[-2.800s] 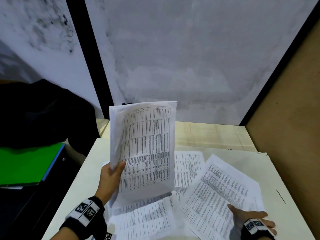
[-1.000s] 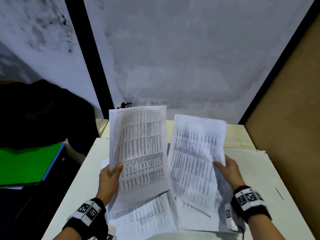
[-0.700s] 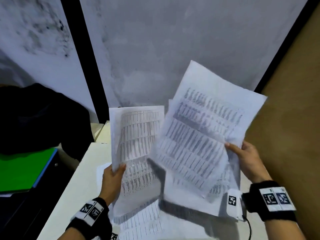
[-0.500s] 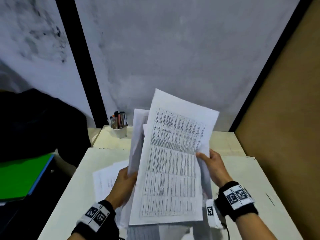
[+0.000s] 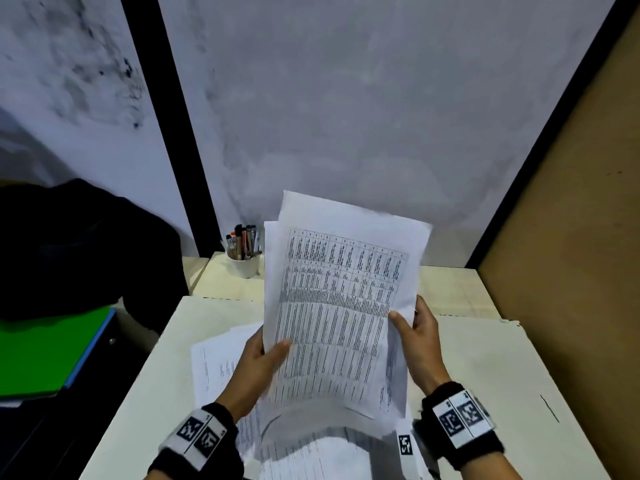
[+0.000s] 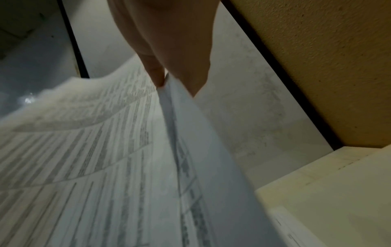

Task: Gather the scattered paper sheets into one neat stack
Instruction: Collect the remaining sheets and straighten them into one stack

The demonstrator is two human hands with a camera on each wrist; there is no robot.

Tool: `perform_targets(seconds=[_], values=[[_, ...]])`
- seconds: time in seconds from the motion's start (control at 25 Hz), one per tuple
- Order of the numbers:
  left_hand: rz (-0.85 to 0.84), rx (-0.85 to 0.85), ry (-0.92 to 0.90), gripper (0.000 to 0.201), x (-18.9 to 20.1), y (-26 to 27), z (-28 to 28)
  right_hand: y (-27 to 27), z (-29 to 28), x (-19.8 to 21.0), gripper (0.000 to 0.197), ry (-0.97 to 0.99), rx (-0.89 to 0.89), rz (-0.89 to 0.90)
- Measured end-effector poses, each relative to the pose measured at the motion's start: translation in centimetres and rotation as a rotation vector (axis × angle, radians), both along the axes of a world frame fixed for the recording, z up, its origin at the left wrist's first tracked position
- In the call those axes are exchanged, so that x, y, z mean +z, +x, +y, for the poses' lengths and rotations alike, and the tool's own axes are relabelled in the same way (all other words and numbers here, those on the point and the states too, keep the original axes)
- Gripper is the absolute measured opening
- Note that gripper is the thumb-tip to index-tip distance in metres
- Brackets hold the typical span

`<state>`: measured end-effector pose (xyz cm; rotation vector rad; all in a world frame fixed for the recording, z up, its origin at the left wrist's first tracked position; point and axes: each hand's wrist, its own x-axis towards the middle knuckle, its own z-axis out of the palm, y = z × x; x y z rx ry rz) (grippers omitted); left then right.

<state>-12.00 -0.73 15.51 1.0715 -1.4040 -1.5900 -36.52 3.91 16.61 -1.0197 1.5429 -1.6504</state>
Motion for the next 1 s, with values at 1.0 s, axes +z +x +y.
perform_targets(seconds=[1.0], values=[[0.120,0.076,-0.204,0.081,3.8,-1.4,0.7,0.1,0.5,2.1,0.021,-0.089,0.126,-0.116]])
